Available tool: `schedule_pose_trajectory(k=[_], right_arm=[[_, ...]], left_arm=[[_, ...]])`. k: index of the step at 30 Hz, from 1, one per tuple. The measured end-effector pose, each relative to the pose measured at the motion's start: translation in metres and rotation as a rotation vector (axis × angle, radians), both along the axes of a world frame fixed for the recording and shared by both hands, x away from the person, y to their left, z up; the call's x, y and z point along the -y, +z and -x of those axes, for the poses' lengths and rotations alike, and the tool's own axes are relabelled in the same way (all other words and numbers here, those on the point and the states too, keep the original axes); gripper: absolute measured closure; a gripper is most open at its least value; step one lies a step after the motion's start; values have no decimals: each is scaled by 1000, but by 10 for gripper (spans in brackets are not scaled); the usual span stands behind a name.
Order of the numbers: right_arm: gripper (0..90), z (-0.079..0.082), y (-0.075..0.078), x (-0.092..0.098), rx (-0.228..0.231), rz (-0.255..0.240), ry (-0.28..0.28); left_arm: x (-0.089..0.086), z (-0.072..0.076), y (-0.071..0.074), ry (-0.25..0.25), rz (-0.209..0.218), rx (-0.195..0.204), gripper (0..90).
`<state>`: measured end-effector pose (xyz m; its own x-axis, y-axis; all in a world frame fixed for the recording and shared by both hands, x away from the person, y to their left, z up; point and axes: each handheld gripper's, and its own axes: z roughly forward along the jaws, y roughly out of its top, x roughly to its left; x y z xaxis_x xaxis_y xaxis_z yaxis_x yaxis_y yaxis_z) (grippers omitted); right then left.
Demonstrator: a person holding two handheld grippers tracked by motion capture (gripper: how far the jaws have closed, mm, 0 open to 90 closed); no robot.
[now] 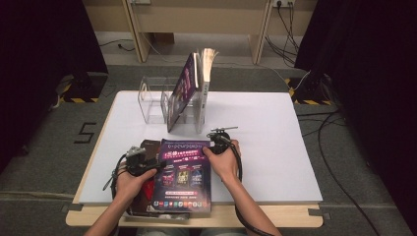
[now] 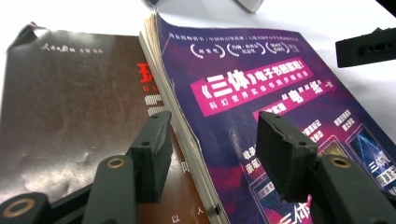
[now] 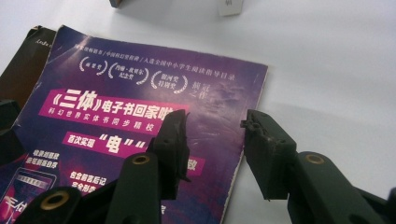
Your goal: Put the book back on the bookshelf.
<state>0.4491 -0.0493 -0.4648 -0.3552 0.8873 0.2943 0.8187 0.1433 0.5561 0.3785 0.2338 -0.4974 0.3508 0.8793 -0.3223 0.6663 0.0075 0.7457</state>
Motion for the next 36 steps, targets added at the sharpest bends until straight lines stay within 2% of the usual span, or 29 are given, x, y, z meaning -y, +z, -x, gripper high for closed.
schedule_pose_trajectory(k=[9, 16, 23, 27, 32, 33, 34, 36], right_arm=[[581, 0, -11, 2, -44, -17, -3], [571, 0, -13, 2, -45, -25, -1], [555, 1, -14, 2, -37, -27, -1], [550, 2, -14, 0, -32, -21, -7], [545, 2, -14, -1, -31, -12, -9], [544, 3, -14, -1, -31, -13, -12], [544, 3, -14, -1, -34, -18, -16], [544, 3, -14, -1, -34, -18, -16]], left_arm=[[1, -2, -1, 2, 0, -7, 452], [3, -4, -2, -3, 25, -18, 457], [4, -4, -1, 9, 22, -28, 479], [1, -6, 3, 29, 58, -53, 510], [-2, -6, 9, 50, 124, -58, 541], [-2, -6, 9, 50, 124, -58, 548], [-3, -6, 11, 60, 174, -58, 560], [-3, -8, 12, 62, 224, -59, 577]])
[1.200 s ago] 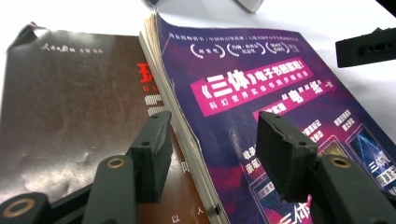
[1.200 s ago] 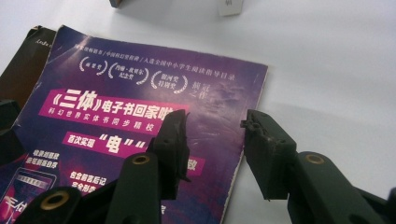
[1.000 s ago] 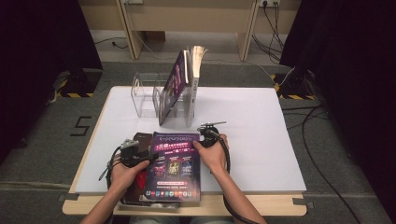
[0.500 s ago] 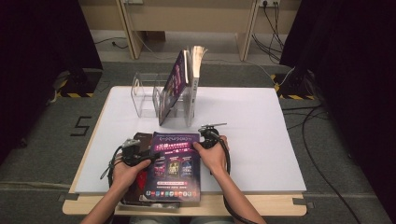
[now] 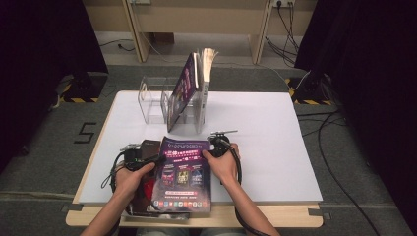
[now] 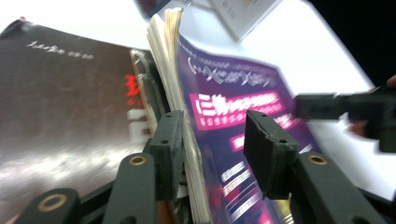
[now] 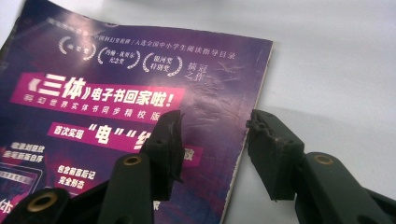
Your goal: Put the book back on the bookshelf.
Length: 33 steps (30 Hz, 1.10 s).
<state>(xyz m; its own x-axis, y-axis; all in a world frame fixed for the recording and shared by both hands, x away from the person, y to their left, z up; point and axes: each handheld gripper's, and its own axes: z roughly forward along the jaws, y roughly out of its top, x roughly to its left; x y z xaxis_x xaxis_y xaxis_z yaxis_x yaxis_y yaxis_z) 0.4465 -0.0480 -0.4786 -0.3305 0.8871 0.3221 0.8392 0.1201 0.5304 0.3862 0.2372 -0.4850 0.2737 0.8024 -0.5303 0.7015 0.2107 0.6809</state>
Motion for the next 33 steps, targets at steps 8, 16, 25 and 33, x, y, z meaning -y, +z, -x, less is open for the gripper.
schedule_pose_trajectory(k=[8, 16, 25, 33], right_arm=[[541, -1, 0, 1, 5, 3, 8], [524, -1, 0, 1, 5, 1, 17], [504, -8, -2, 8, -2, -64, 38], [484, -20, -4, 10, -28, -127, 47]], left_arm=[[10, -10, -3, -17, -15, -33, 573], [14, -10, -3, -57, -69, 12, 783], [7, 3, 2, -128, 14, 172, 831], [0, 8, -2, -131, 62, 197, 831]])
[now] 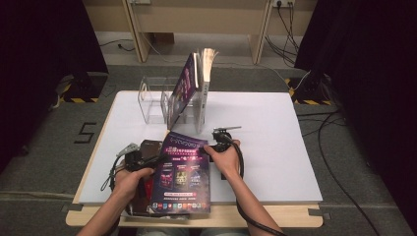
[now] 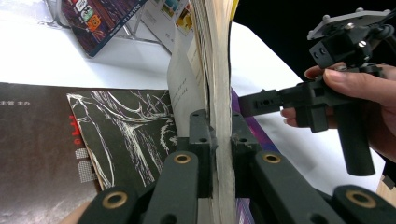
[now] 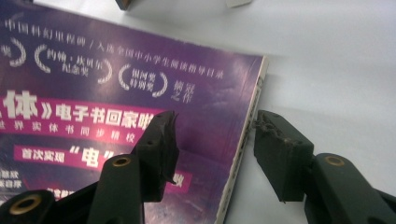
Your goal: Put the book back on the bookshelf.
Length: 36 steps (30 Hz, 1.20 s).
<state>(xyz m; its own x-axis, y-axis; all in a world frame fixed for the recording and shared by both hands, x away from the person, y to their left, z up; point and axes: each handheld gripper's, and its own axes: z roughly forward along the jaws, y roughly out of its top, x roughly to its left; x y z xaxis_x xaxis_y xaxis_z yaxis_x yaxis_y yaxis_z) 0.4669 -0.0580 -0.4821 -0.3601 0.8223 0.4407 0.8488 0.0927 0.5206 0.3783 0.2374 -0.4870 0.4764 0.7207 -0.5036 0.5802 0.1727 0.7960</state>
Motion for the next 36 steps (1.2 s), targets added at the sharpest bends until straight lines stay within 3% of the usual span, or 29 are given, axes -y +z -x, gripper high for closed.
schedule_pose_trajectory(k=[10, 14, 21, 23, 25, 26, 30, 33, 36], right_arm=[[463, -10, -3, 2, -32, -65, 7], [489, -8, -4, 2, -24, -65, -8], [544, -6, -3, 0, -8, -33, -12], [559, -5, -2, 1, -48, -63, -18], [571, -5, -5, 1, -94, -104, 25], [571, -4, -5, -1, -87, -106, 28], [575, -5, -4, -3, -87, -90, 41], [596, -2, -2, -7, -53, -35, 44], [666, -1, 2, -7, -26, -23, 49]], left_arm=[[-3, 0, -6, 9, 19, -11, 831], [-4, -1, -8, 17, 20, -20, 831], [-4, -3, -18, 57, -7, -73, 829], [-5, -3, -20, 77, -14, -84, 829], [-6, -3, -21, 86, -14, -94, 828], [-6, -3, -22, 86, -14, -96, 827], [-6, -4, -21, 88, -21, -104, 826], [-6, -5, -21, 92, -24, -116, 824], [-6, -6, -21, 99, -28, -129, 817]])
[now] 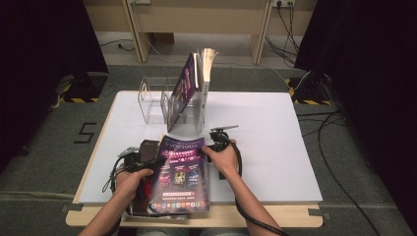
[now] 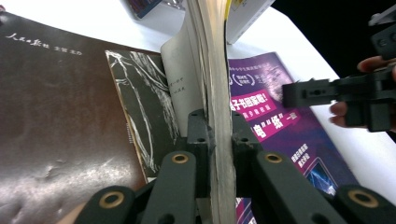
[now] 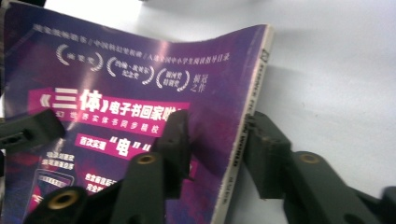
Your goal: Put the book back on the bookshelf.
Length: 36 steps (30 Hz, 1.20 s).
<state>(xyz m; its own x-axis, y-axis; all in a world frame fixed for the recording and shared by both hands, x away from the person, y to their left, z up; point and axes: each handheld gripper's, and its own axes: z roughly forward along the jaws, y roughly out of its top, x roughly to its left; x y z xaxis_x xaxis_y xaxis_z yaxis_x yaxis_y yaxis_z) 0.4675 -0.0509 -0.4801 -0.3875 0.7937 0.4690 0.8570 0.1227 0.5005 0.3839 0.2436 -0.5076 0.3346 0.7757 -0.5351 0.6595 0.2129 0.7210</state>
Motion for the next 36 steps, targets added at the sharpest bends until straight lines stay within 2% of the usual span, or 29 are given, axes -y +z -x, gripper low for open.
schedule_pose_trajectory(k=[5, 9, 11, 14, 15, 18, 19, 21, 22, 23, 25, 26, 27, 29, 30, 31, 32, 34, 35, 36], right_arm=[[761, 2, 12, -3, 28, -9, 24], [761, -1, 19, -7, 13, -12, 63], [754, -3, 18, -8, 16, -10, 75], [764, -6, 16, -8, -3, -25, 85], [781, -7, 15, -5, -18, -50, 81], [793, -5, 16, -6, -17, -67, 73], [807, -1, 19, -6, -5, -93, 57], [815, 1, 20, -6, 6, -112, 48], [818, 3, 21, -7, 16, -120, 46], [821, 4, 23, -8, 24, -132, 44], [826, 7, 28, -10, 54, -150, 47], [826, 7, 28, -10, 54, -150, 47], [828, 10, 34, -11, 76, -154, 44], [829, 12, 37, -12, 97, -158, 43], [829, 13, 39, -13, 108, -161, 42], [829, 15, 41, -13, 120, -164, 40], [830, 18, 44, -14, 140, -167, 39], [829, 20, 46, -14, 148, -169, 38], [830, 24, 52, -16, 186, -175, 45], [830, 26, 54, -17, 195, -176, 47]], left_arm=[[-1, -2, 1, 1, -28, -20, 805], [-2, -3, 2, -2, -34, -29, 804], [-2, -3, 2, -1, -30, -32, 804], [-2, -4, 2, -3, -30, -35, 803], [-2, -4, 3, -6, -38, -37, 801], [-3, -5, 3, -14, -51, -35, 785], [-5, -5, 4, -13, -64, -44, 736], [-6, -5, 5, -12, -77, -46, 666], [-8, -3, 6, 6, -119, -42, 623], [-10, -2, 6, 19, -134, -42, 581], [-14, 2, 9, 58, -147, -15, 475], [-14, 2, 9, 58, -147, -15, 470], [-19, 7, 14, 77, -144, 17, 457], [-24, 12, 19, 98, -140, 44, 453], [-24, 12, 19, 98, -140, 44, 453], [-29, 18, 22, 120, -139, 69, 453], [-31, 19, 23, 124, -141, 75, 453], [-32, 22, 23, 130, -138, 83, 453], [-34, 25, 23, 136, -135, 90, 453], [-35, 27, 22, 140, -135, 92, 454]])
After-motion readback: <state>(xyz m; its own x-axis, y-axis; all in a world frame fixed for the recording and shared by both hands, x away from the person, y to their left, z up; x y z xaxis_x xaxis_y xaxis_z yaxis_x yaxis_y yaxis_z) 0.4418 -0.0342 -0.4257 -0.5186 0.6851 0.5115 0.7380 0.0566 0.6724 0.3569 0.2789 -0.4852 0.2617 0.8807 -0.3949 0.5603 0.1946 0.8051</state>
